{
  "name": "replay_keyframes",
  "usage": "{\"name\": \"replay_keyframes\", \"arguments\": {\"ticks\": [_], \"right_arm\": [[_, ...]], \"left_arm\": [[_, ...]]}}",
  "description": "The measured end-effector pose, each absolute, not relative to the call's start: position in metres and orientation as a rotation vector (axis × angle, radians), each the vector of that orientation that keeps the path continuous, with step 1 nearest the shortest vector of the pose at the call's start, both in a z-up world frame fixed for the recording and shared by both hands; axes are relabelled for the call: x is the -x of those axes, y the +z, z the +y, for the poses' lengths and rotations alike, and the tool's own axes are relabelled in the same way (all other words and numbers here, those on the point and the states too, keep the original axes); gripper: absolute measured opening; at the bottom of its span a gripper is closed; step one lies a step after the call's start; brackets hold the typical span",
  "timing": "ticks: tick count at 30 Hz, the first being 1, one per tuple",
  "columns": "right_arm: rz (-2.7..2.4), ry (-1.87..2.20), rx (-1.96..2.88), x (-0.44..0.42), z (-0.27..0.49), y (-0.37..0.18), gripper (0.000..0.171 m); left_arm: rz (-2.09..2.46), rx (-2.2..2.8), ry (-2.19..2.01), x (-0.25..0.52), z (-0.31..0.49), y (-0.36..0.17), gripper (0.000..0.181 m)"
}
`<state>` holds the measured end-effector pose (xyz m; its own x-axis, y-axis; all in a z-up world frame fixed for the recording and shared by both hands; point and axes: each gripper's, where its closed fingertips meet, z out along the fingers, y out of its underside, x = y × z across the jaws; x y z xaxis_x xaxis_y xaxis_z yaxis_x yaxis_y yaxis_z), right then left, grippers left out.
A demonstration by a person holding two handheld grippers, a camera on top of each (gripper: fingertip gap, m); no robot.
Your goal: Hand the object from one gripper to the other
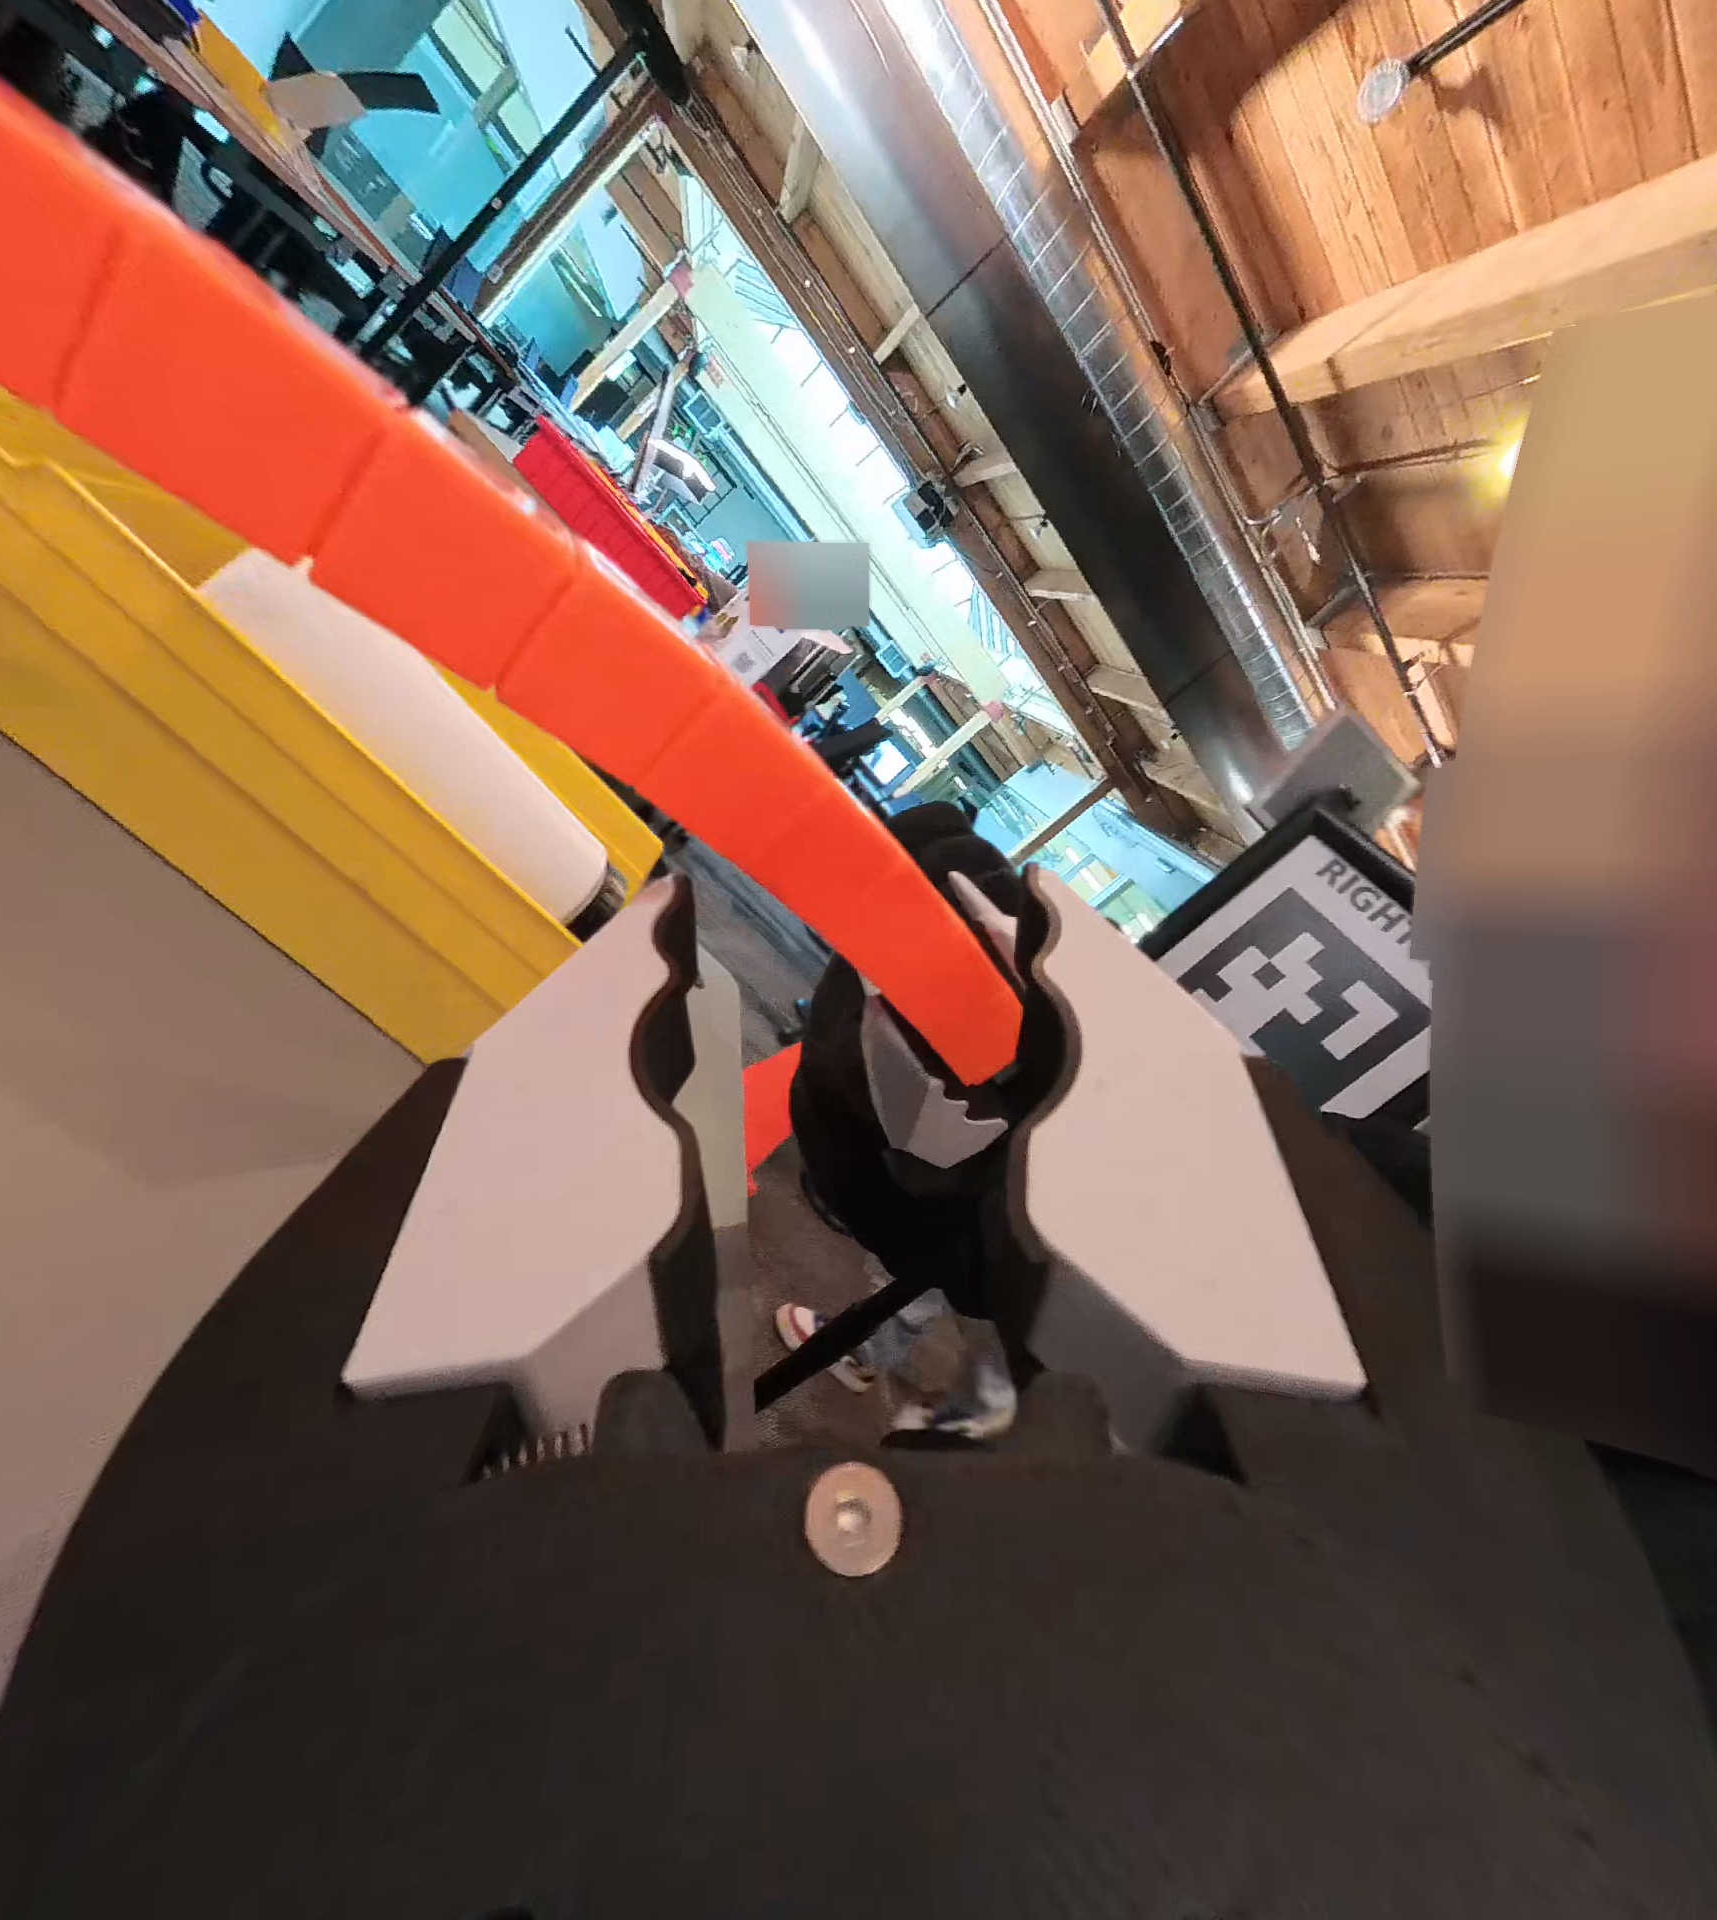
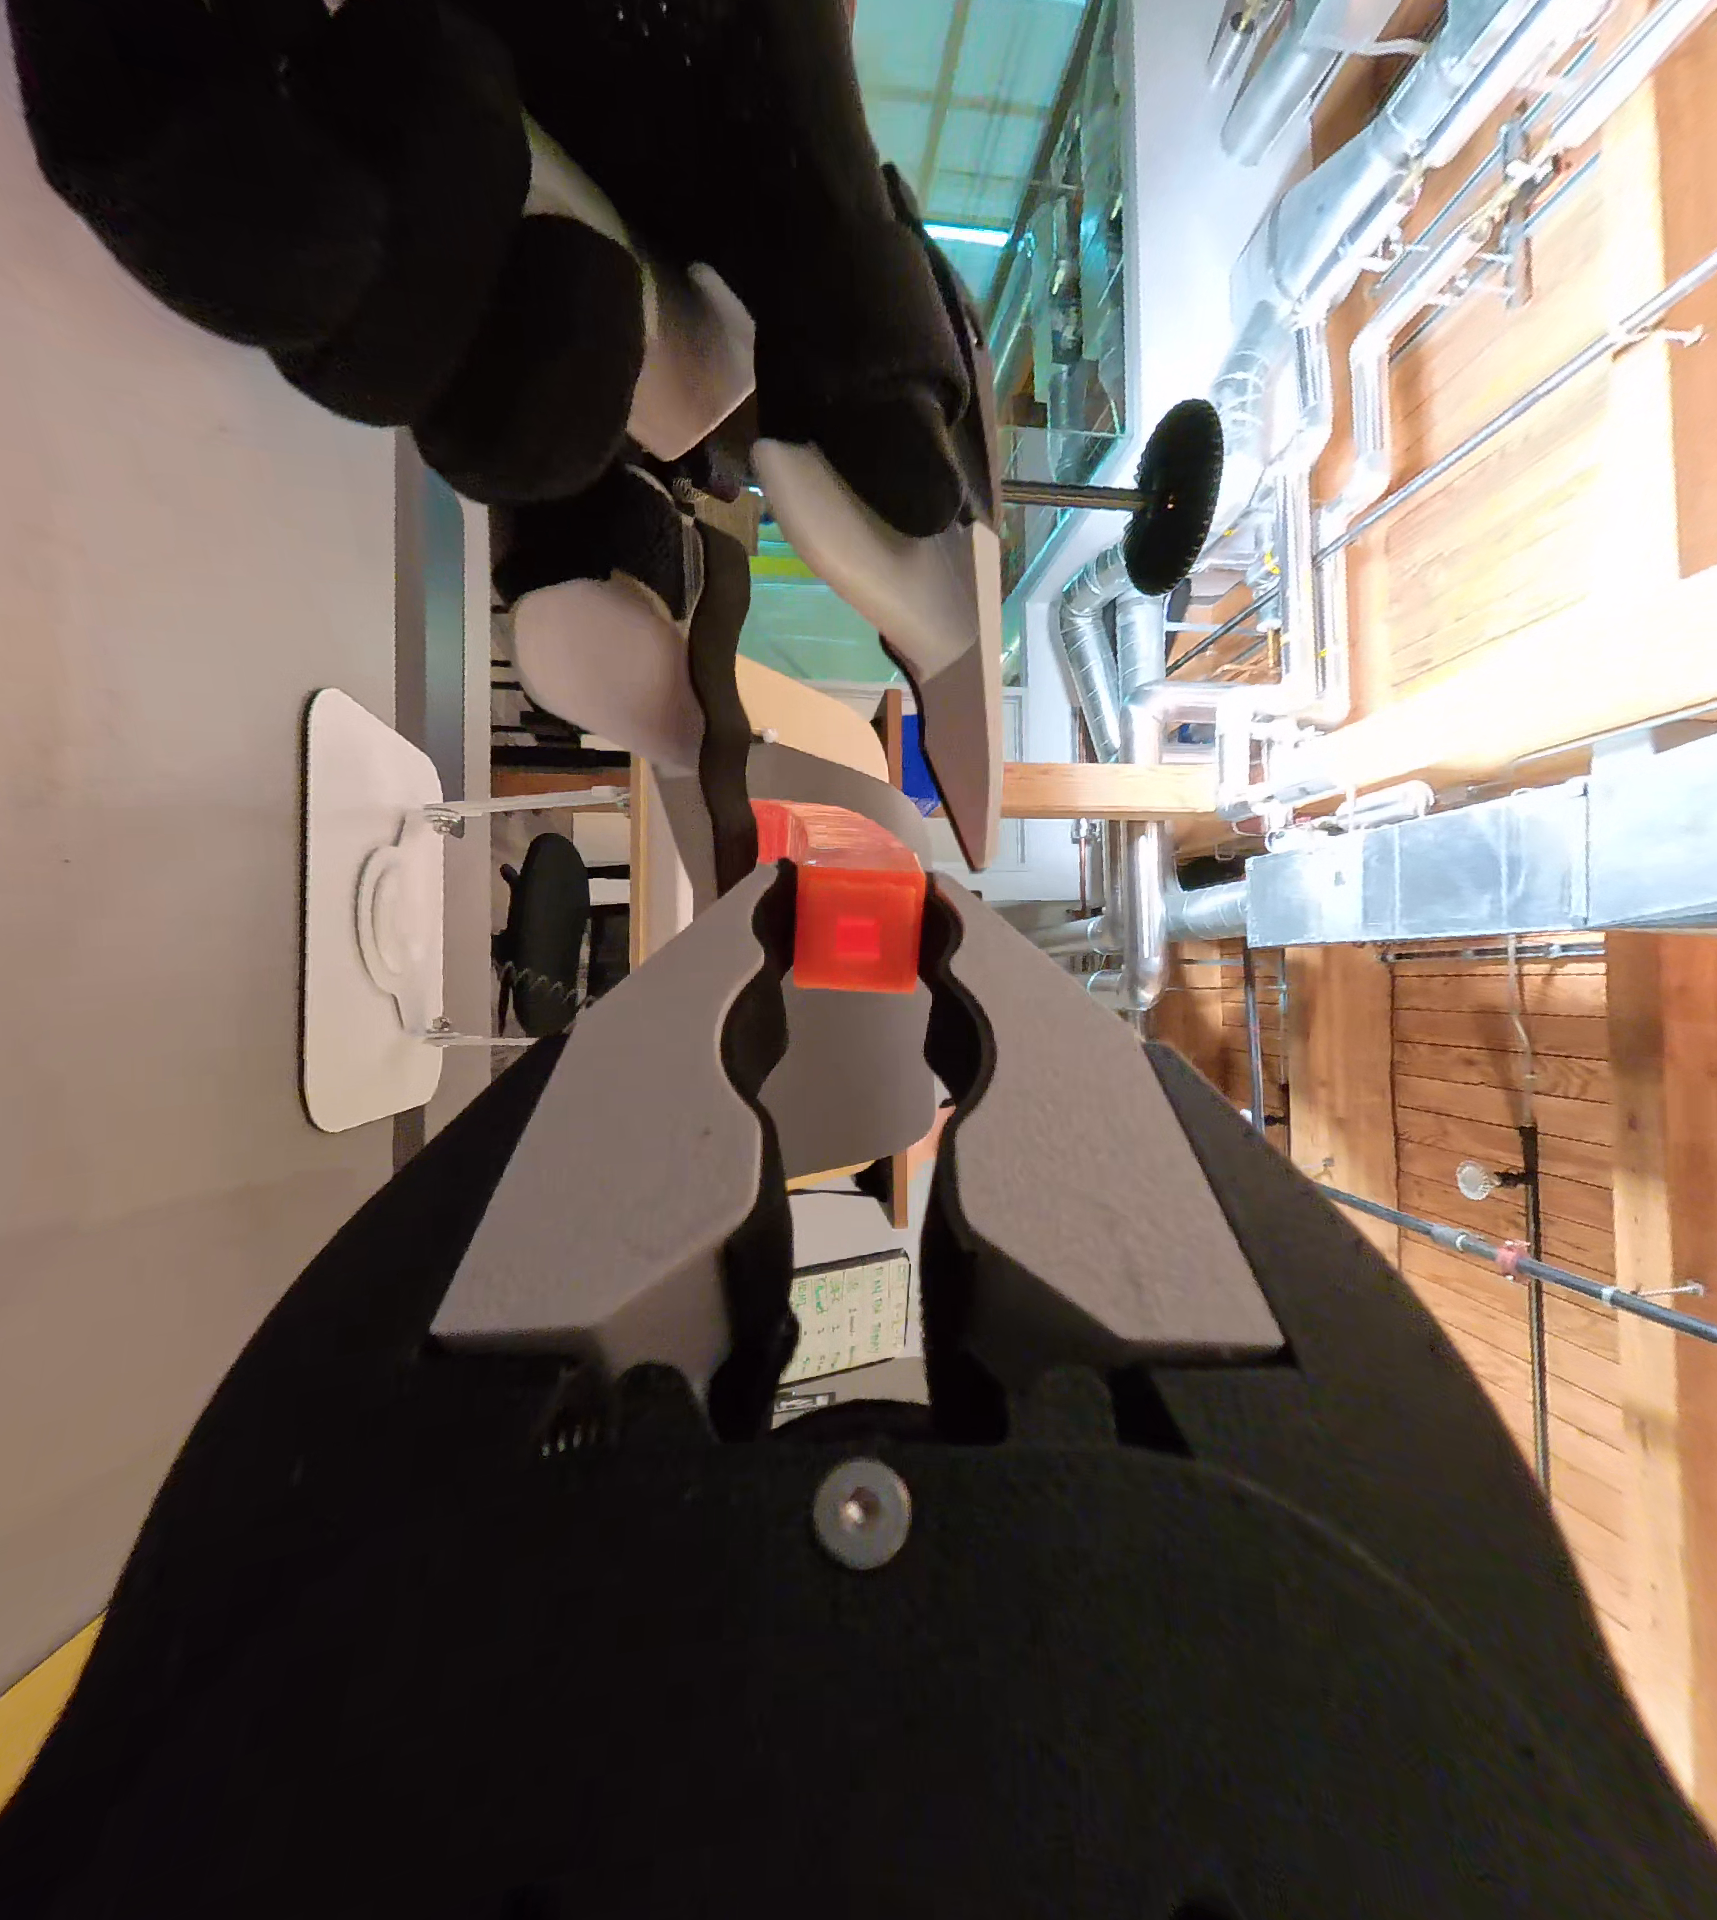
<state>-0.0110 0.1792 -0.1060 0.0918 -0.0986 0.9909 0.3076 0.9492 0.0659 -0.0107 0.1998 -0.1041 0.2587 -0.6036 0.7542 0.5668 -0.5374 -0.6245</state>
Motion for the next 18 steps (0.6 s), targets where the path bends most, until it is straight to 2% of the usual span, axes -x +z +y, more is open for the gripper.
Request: {"name": "replay_keyframes", "arguments": {"ticks": [4,10,11,12,18], "right_arm": [[-1.437,-0.299,0.161,0.012,0.177,-0.107,0.020],[-1.487,-0.240,0.162,0.014,0.174,-0.116,0.023],[-1.510,-0.192,0.162,0.014,0.170,-0.119,0.035],[-1.516,-0.158,0.168,0.012,0.167,-0.119,0.038],[-1.601,0.429,0.504,0.001,0.164,-0.114,0.040]], "left_arm": [[0.031,1.499,-1.508,0.008,0.201,-0.102,0.035],[0.061,1.511,-1.405,0.012,0.202,-0.104,0.026],[0.080,1.516,-1.367,0.015,0.202,-0.105,0.024],[0.113,1.524,-1.331,0.016,0.201,-0.105,0.022],[0.315,1.587,-1.094,0.025,0.197,-0.117,0.019]]}}
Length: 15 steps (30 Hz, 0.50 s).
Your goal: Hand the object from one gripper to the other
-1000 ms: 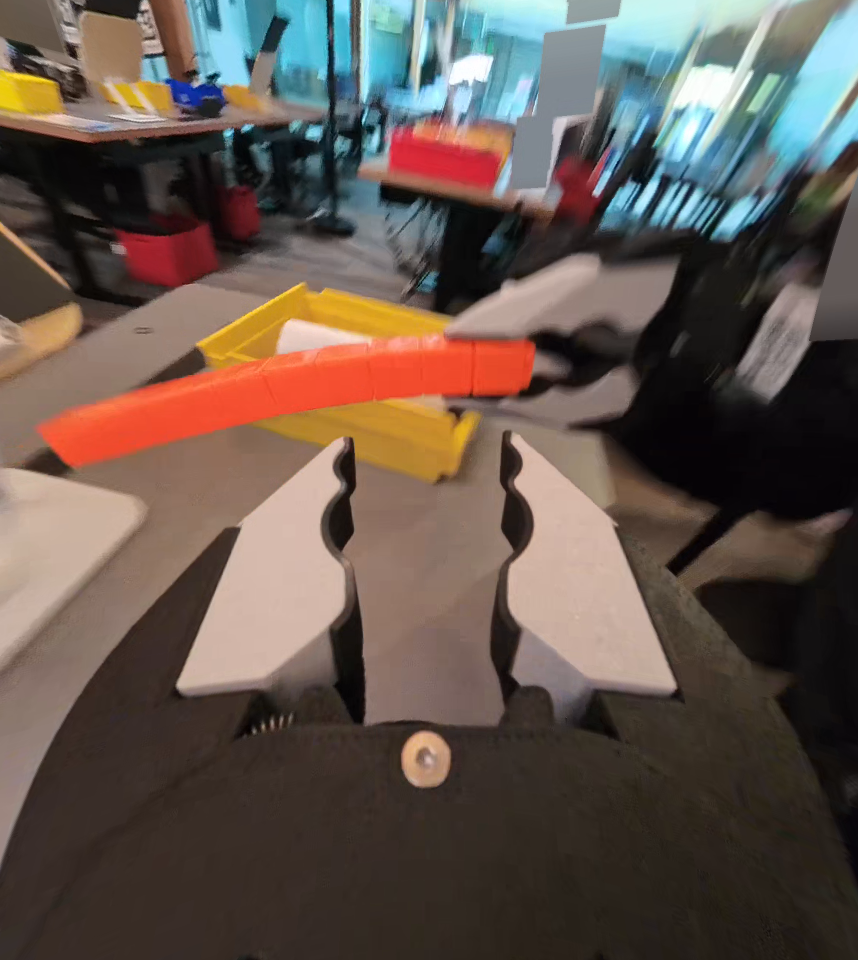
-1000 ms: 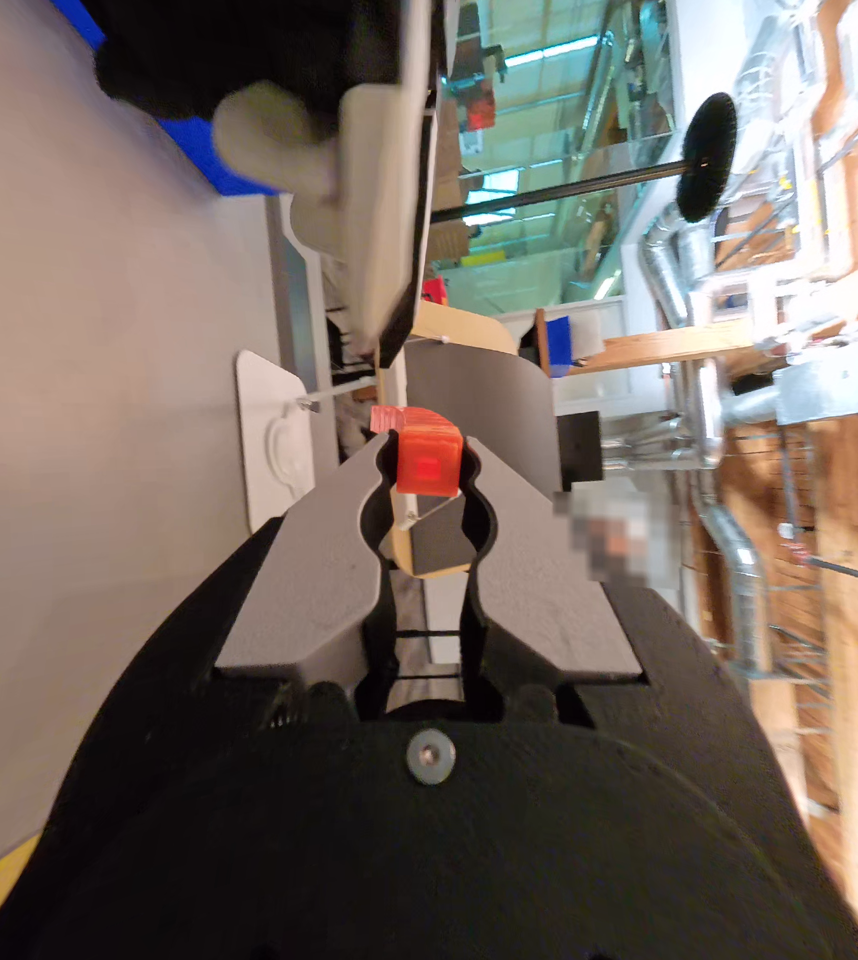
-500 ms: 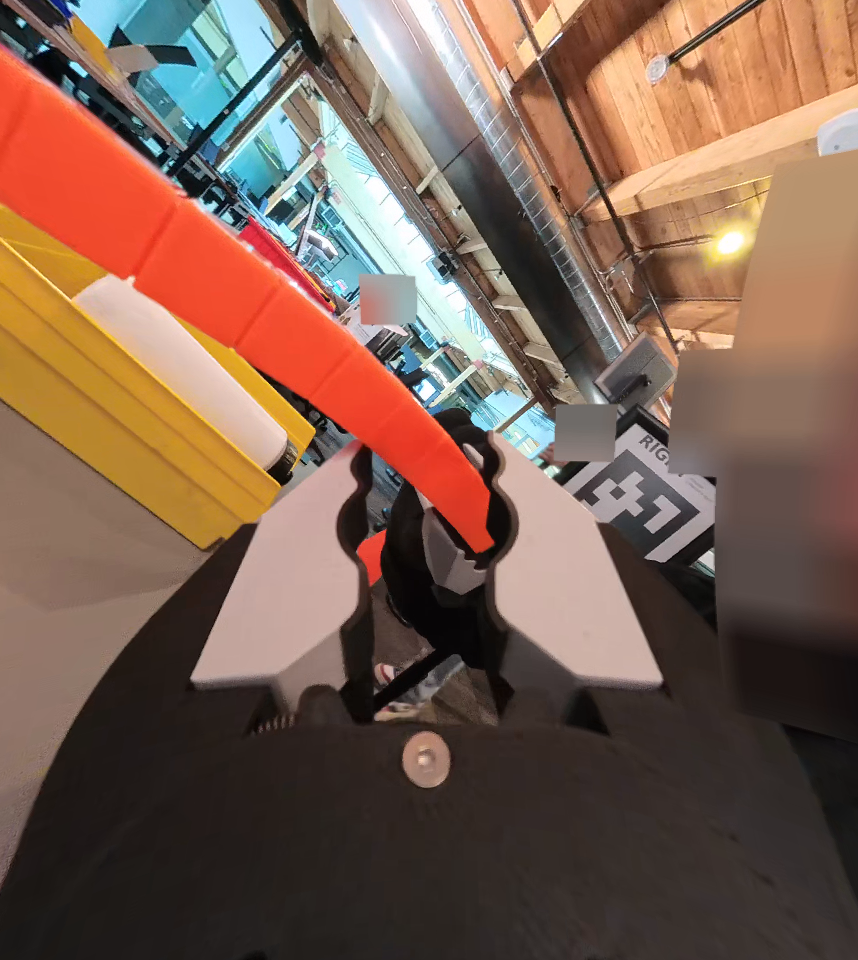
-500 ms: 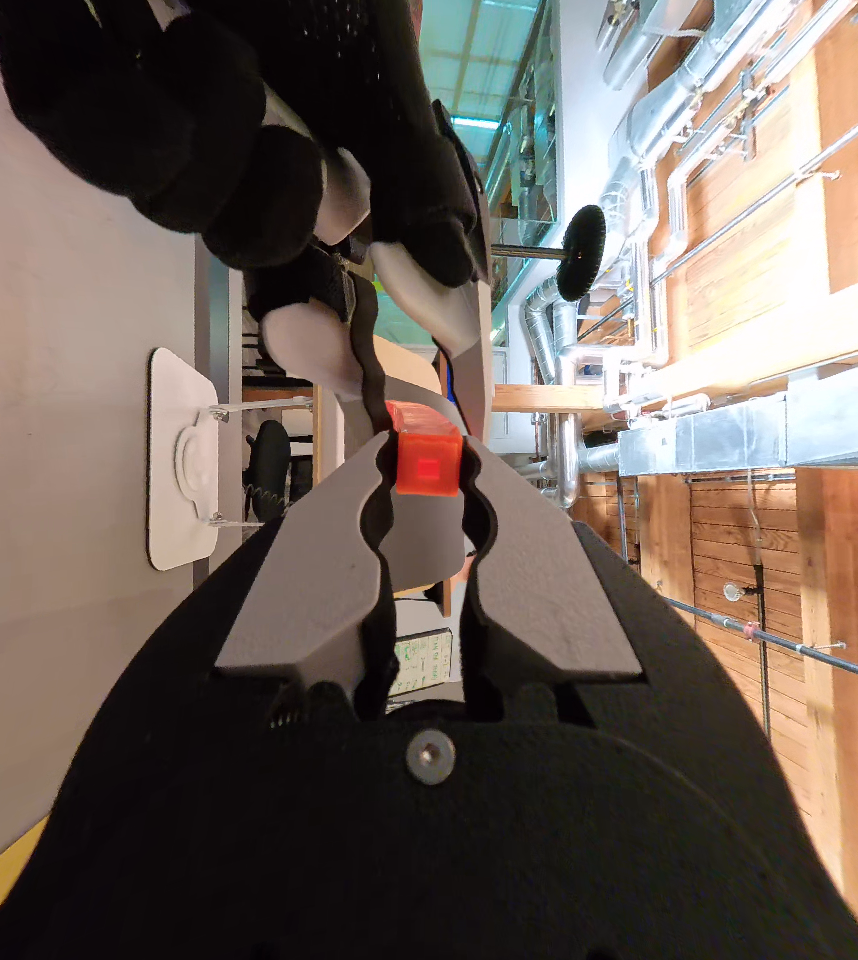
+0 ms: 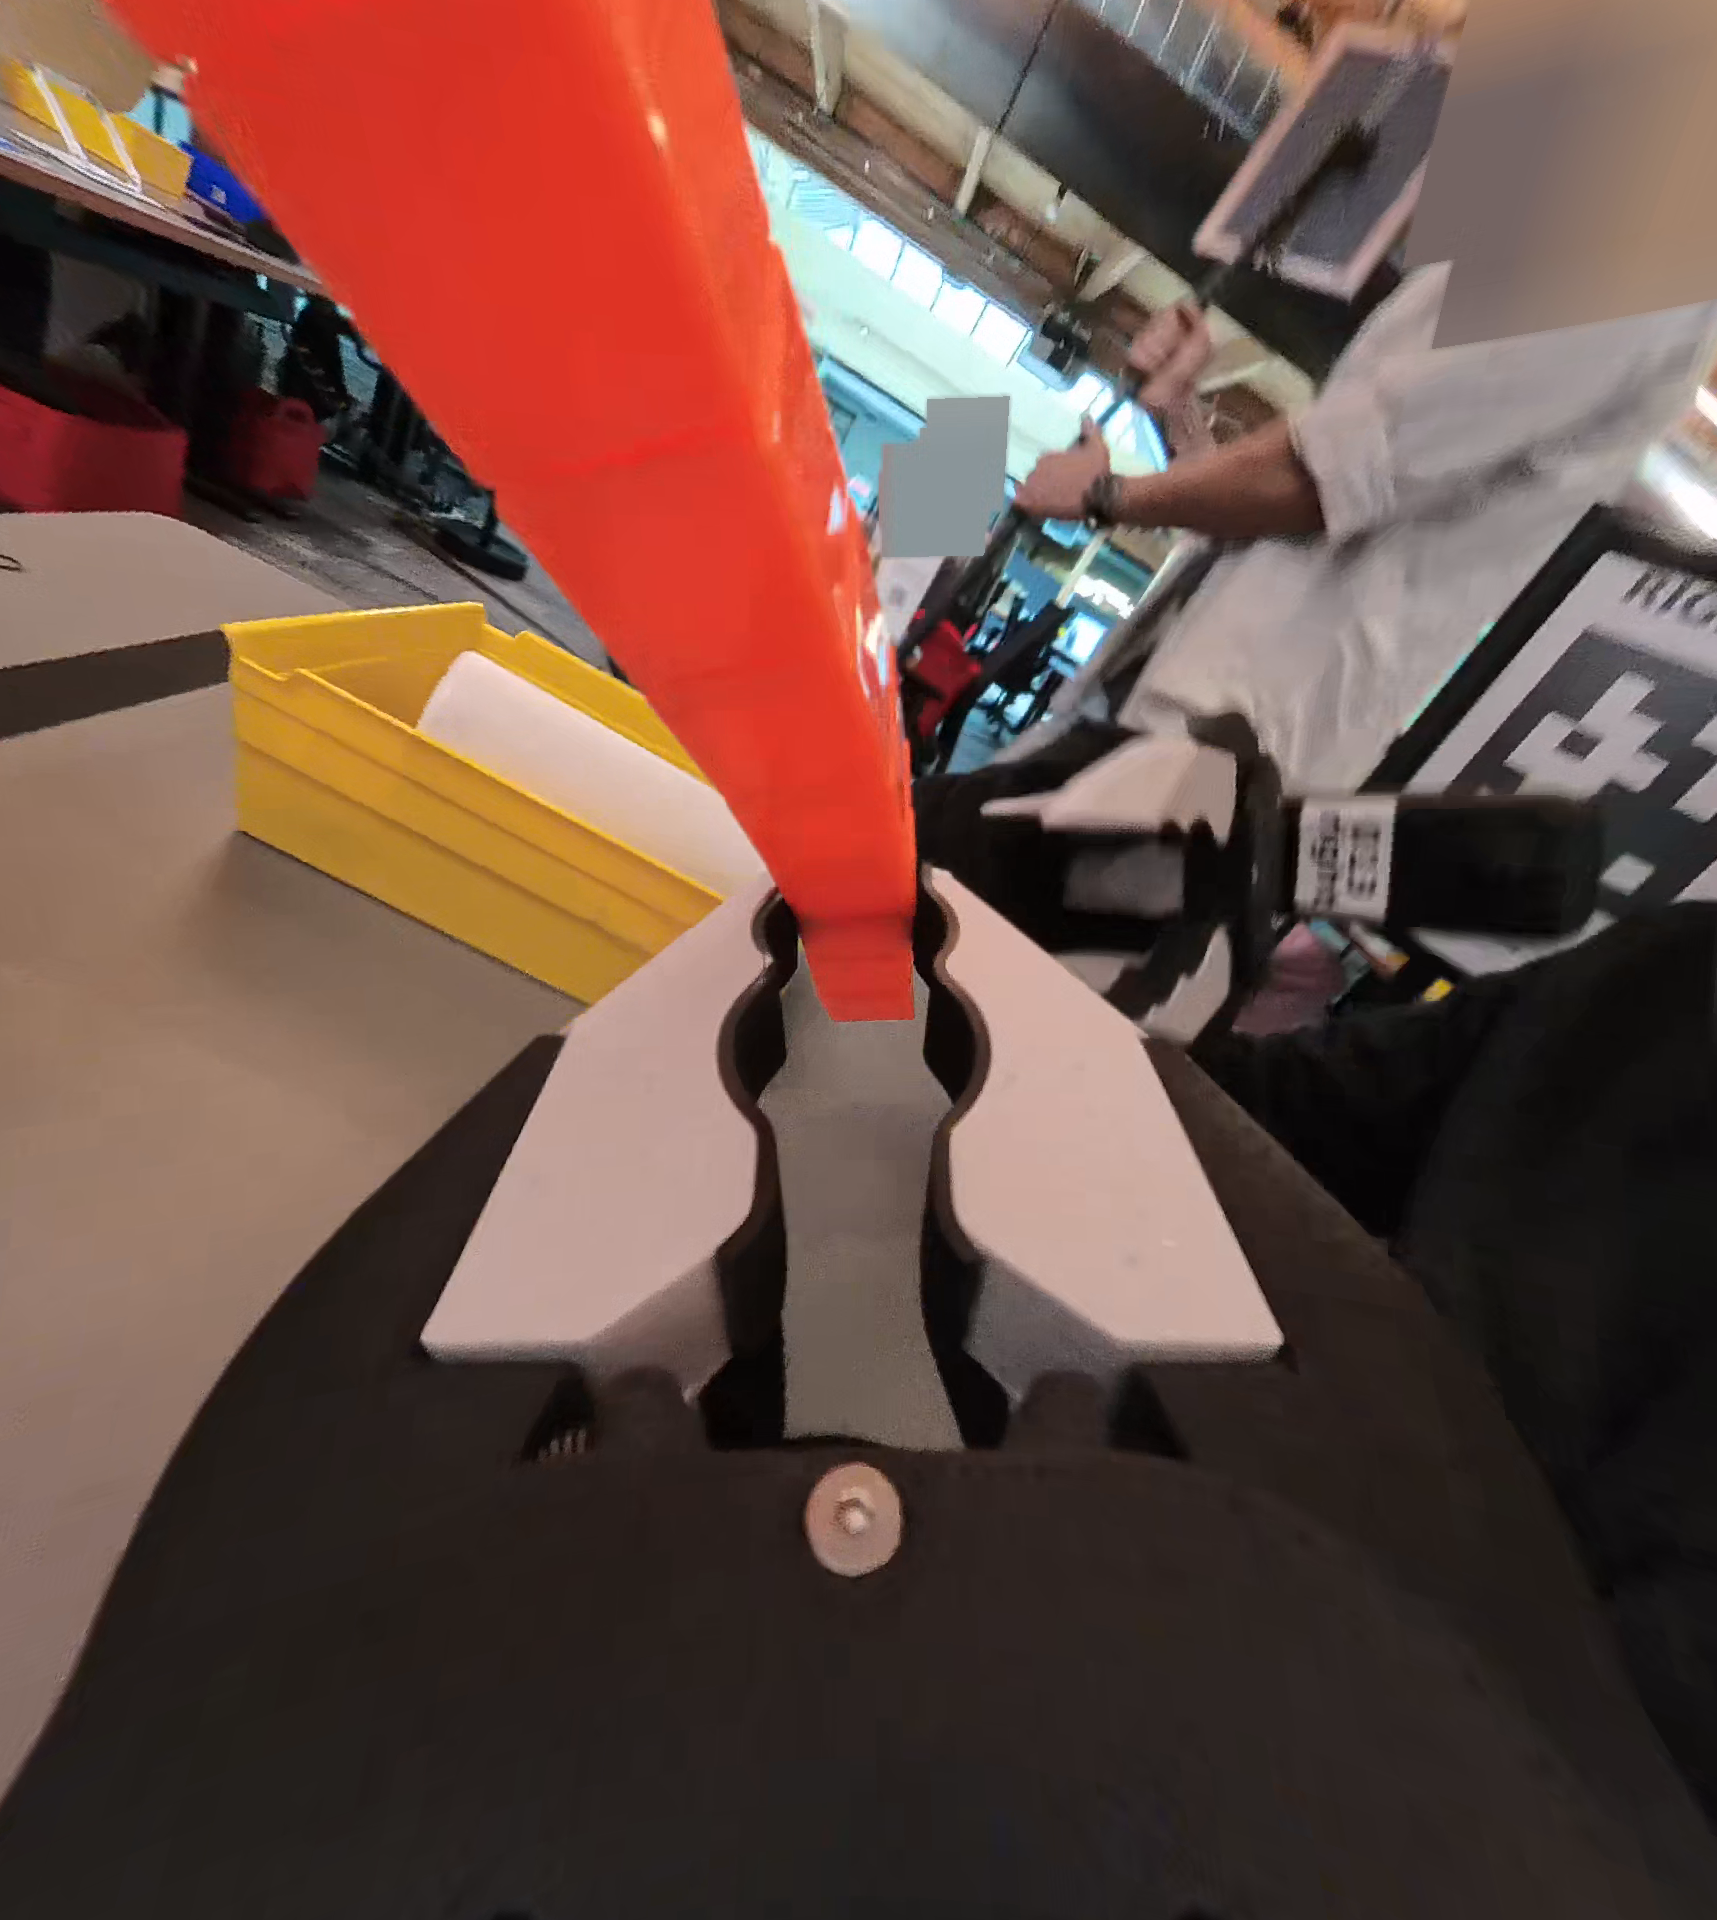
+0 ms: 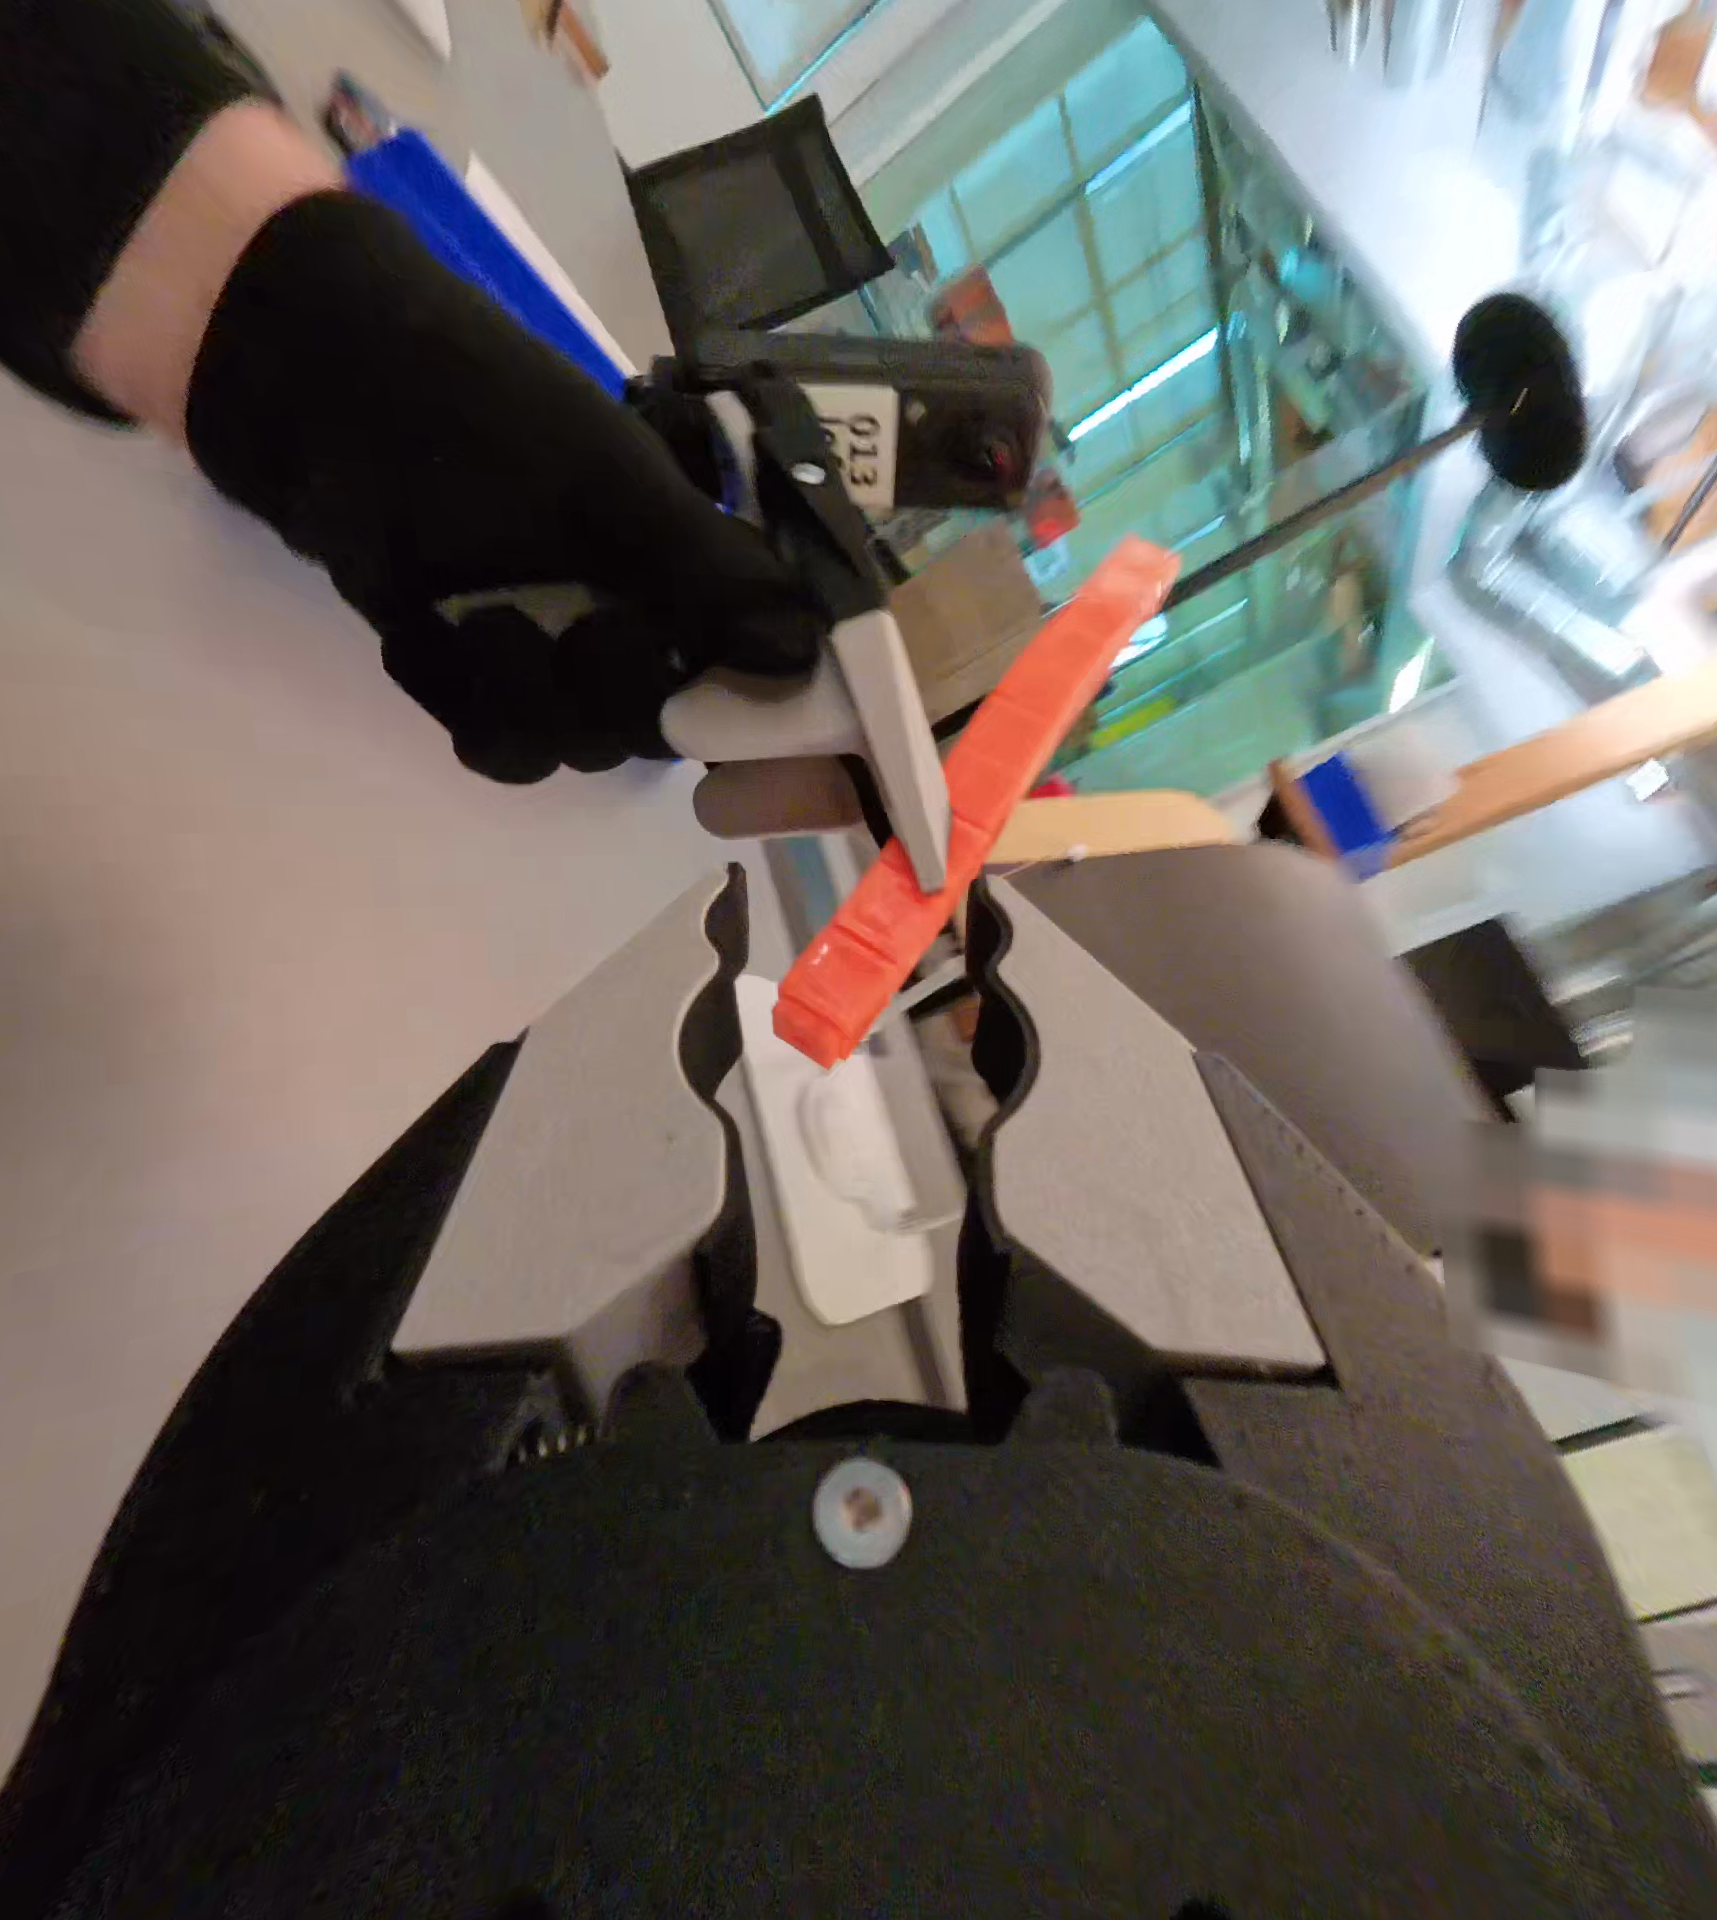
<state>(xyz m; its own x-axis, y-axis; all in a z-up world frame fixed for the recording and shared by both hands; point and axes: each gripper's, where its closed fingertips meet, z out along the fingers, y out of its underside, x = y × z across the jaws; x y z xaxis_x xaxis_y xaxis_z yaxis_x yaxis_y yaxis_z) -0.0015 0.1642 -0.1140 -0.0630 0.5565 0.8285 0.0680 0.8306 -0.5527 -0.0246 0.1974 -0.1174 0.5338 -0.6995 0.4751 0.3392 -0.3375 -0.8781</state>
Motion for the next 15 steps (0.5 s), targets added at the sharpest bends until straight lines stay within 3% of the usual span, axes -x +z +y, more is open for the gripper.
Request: {"name": "replay_keyframes", "arguments": {"ticks": [9,13,15], "right_arm": [[-1.562,1.122,0.866,0.016,0.168,-0.099,0.047],[-1.605,1.276,0.915,0.026,0.163,-0.109,0.041],[-1.626,1.343,0.882,0.026,0.154,-0.111,0.026]], "left_arm": [[0.784,1.682,-0.628,0.002,0.183,-0.137,0.020],[0.919,1.701,-0.562,-0.008,0.176,-0.140,0.020],[0.986,1.726,-0.518,-0.012,0.173,-0.146,0.019]]}}
